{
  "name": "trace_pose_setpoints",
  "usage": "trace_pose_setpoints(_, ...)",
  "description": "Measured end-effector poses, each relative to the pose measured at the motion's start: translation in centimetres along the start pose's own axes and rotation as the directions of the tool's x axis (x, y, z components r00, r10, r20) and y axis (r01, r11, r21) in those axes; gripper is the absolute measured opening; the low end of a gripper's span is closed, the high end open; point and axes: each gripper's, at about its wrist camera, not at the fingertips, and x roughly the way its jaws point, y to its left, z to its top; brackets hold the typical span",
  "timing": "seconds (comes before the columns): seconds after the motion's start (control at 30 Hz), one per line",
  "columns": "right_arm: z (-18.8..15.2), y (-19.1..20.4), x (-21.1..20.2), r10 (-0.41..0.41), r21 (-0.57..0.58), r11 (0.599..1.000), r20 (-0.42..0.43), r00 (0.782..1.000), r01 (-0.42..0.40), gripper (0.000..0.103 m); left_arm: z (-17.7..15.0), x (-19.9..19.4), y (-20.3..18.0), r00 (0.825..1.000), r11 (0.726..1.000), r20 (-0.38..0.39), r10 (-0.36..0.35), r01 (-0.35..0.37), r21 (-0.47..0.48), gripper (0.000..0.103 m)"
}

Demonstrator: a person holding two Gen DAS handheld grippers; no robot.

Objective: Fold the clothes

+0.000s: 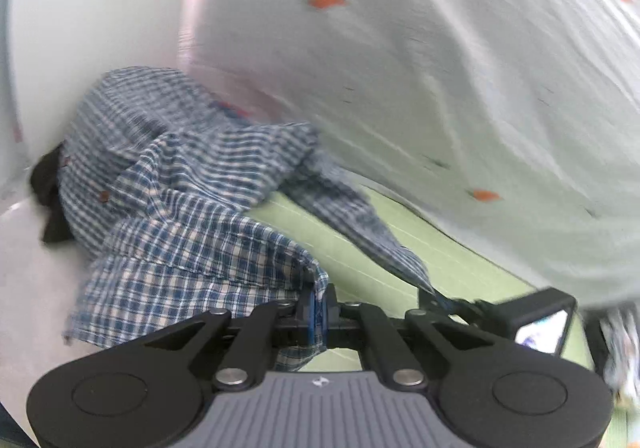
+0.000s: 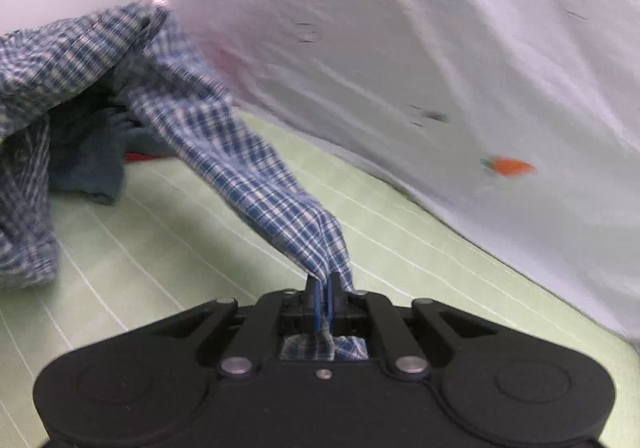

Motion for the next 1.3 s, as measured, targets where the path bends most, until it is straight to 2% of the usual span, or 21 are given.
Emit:
trace_pose_setpoints(0.1, -3.0, -4.4, -2.3, -0.068, 0.060, 0.996, -0.022, 0.997, 0.070, 0.003, -2.1, -2.0, -4.7, 0.997, 0.996, -0.003, -0.078, 0.078, 0.051, 0.003)
trace_pose_setpoints(0.2, -6.6, -10.1, -3.8, -0.137, 0.113, 0.983, -0.067, 0.988, 0.144, 0.003, -4.3, -3.2, -9.3, 0.986, 0.981, -0.014, -0.167, 0.168, 0.101, 0.003)
trace_pose_setpoints(0.3, -11.4, -16.1, -6.6, -0.227, 0.182, 0.951, -0.143, 0.963, 0.251, 0.003, -6.3, -4.2, -13.5, 0.973, 0.963, -0.021, -0.232, 0.232, 0.134, 0.003)
trace_pose_setpoints(0.4, -16.8, -22.9, -10.2, -0.328, 0.270, 0.882, -0.239, 0.914, 0.387, 0.003, -7.8, -5.1, -16.9, 0.961, 0.947, -0.026, -0.275, 0.276, 0.166, 0.003)
trace_pose_setpoints(0.47, -20.2, -27.0, -13.0, -0.392, 0.308, 0.820, -0.312, 0.865, 0.483, 0.003, -8.5, -5.5, -18.6, 0.958, 0.939, -0.029, -0.287, 0.287, 0.191, 0.003)
trace_pose_setpoints(0.53, -23.5, -30.6, -15.4, -0.434, 0.336, 0.758, -0.380, 0.817, 0.559, 0.004, -8.9, -5.2, -19.3, 0.962, 0.939, -0.031, -0.270, 0.270, 0.213, 0.003)
trace_pose_setpoints(0.6, -25.9, -32.8, -17.4, -0.443, 0.363, 0.718, -0.419, 0.793, 0.593, 0.004, -8.7, -4.2, -19.2, 0.970, 0.948, -0.031, -0.240, 0.241, 0.206, 0.003)
trace_pose_setpoints(0.67, -27.4, -33.8, -18.7, -0.437, 0.375, 0.707, -0.436, 0.787, 0.600, 0.005, -8.3, -2.4, -19.3, 0.980, 0.961, -0.034, -0.198, 0.201, 0.188, 0.003)
trace_pose_setpoints(0.73, -26.1, -32.3, -18.2, -0.405, 0.376, 0.745, -0.401, 0.822, 0.551, 0.008, -7.7, 0.3, -18.5, 0.991, 0.978, -0.060, -0.120, 0.129, 0.162, 0.003)
trace_pose_setpoints(0.8, -24.8, -30.8, -17.6, -0.370, 0.374, 0.782, -0.365, 0.854, 0.498, 0.017, -7.0, 3.2, -17.4, 0.995, 0.989, -0.095, -0.034, 0.047, 0.137, 0.005)
trace_pose_setpoints(0.83, -24.2, -30.1, -17.3, -0.351, 0.372, 0.799, -0.347, 0.870, 0.472, 0.028, -6.7, 4.6, -16.8, 0.994, 0.992, -0.113, 0.008, 0.006, 0.126, 0.007)
trace_pose_setpoints(0.9, -22.8, -28.6, -16.8, -0.312, 0.367, 0.832, -0.311, 0.898, 0.417, 0.039, -6.2, 7.2, -15.7, 0.985, 0.992, -0.149, 0.081, -0.066, 0.104, 0.014)
trace_pose_setpoints(0.93, -22.2, -27.8, -16.5, -0.292, 0.364, 0.847, -0.293, 0.910, 0.389, 0.046, -6.2, 7.7, -15.1, 0.982, 0.993, -0.165, 0.093, -0.079, 0.090, 0.016)
trace_pose_setpoints(1.0, -20.9, -26.3, -16.0, -0.250, 0.354, 0.874, -0.258, 0.933, 0.332, 0.050, -6.3, 8.0, -13.4, 0.977, 0.995, -0.189, 0.101, -0.094, 0.043, 0.032)
trace_pose_setpoints(1.07, -19.6, -24.8, -15.4, -0.205, 0.343, 0.899, -0.222, 0.953, 0.274, 0.058, -6.8, 7.6, -11.8, 0.974, 0.996, -0.208, 0.087, -0.092, -0.018, 0.042)
trace_pose_setpoints(1.13, -18.3, -23.3, -14.9, -0.159, 0.329, 0.919, -0.188, 0.969, 0.215, 0.066, -7.2, 7.2, -10.7, 0.969, 0.993, -0.230, 0.086, -0.101, -0.055, 0.045)
trace_pose_setpoints(1.2, -16.3, -21.2, -13.6, -0.085, 0.259, 0.958, -0.146, 0.986, 0.121, 0.070, -7.7, 6.6, -9.8, 0.963, 0.990, -0.253, 0.091, -0.114, -0.081, 0.053)
trace_pose_setpoints(1.3, -14.5, -19.1, -12.0, 0.000, 0.183, 0.983, -0.118, 0.993, 0.021, 0.076, -9.1, 5.1, -8.9, 0.959, 0.990, -0.271, 0.079, -0.108, -0.095, 0.058)
